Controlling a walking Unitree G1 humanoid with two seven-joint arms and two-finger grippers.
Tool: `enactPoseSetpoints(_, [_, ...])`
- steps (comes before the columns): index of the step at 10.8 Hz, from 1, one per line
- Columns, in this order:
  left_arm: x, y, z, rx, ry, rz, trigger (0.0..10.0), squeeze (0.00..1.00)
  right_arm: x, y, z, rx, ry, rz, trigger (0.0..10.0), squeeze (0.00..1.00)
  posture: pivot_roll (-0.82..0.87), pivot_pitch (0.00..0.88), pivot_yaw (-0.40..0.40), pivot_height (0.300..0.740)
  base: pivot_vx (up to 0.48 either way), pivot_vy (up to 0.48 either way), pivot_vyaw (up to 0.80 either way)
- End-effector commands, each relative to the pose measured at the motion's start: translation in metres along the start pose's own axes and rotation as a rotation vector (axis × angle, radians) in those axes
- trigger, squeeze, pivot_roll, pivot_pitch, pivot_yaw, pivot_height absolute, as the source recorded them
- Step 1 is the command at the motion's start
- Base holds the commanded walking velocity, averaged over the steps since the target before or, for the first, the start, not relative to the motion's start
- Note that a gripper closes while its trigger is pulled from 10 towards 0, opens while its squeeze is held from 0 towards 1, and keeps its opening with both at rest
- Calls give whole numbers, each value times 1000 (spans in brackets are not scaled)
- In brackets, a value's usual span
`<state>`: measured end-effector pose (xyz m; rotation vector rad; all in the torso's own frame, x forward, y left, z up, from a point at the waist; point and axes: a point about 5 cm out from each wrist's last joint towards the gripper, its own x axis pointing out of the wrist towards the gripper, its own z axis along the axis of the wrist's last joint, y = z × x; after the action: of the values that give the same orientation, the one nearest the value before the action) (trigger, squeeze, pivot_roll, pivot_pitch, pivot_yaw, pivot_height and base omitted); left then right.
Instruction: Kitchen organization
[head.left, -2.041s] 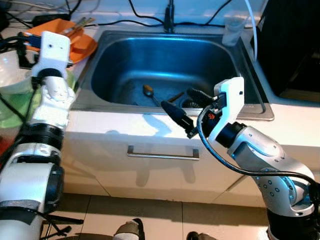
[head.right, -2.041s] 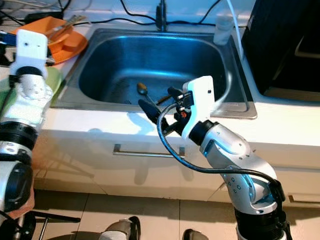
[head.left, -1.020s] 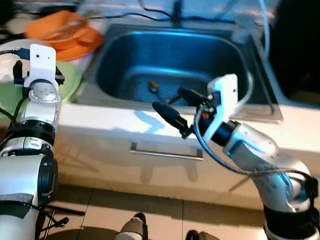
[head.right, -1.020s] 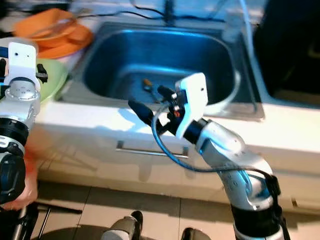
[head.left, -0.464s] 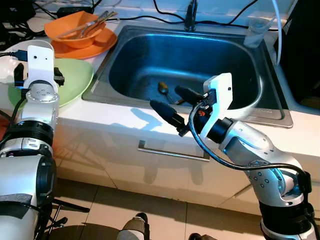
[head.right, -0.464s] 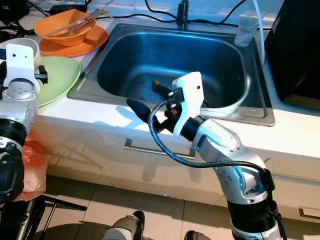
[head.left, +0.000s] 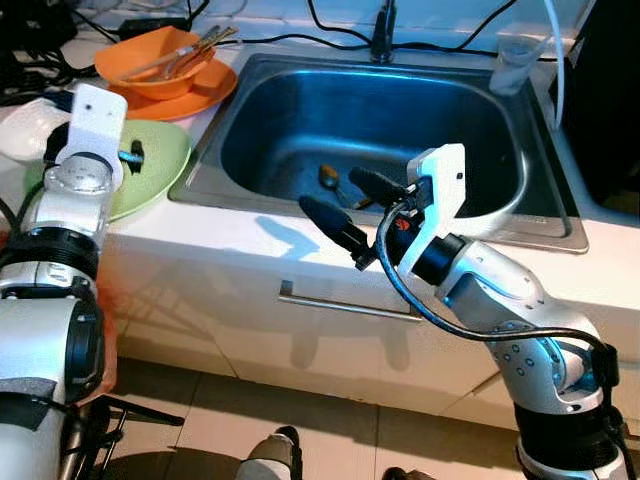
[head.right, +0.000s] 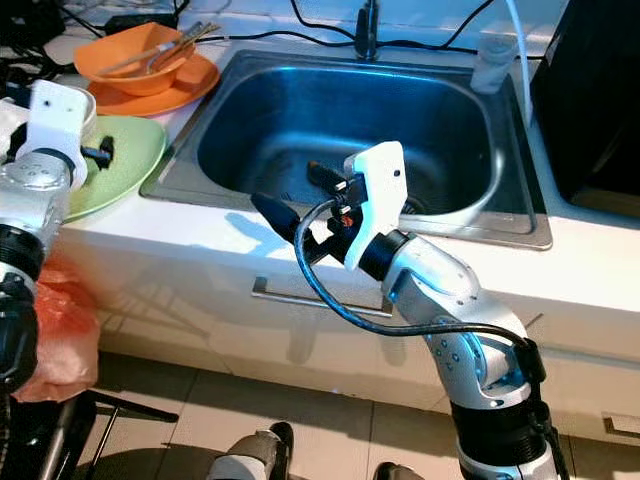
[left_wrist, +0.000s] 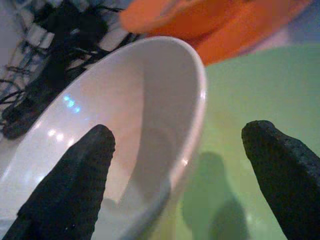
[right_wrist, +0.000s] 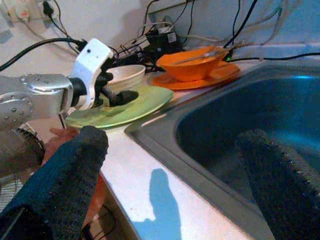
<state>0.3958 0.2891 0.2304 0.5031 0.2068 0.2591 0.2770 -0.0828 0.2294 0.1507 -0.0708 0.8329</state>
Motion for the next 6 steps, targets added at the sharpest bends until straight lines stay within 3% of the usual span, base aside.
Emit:
enactPoseSetpoints(1, [0,8,5,54,18,-40,10000,0,0,2,1,-8,-12,-2,10000,157,127,121,67,740,0,0,0])
enactPoseSetpoints(2, [0,8,6,130,43,-108,10000,0,-1,2,1,-8,-15,-4,10000,149,127,124,73,740,0,0,0])
enactPoseSetpoints(4, [-2,18,1,209,82,-157,10000,0,-2,1,1,-8,-17,-12,10000,153,123,127,74,740,0,0,0])
enactPoseSetpoints(6, [-3,25,5,198,64,-153,0,0,-3,0,1,-9,-17,-18,10000,153,122,128,73,740,0,0,0])
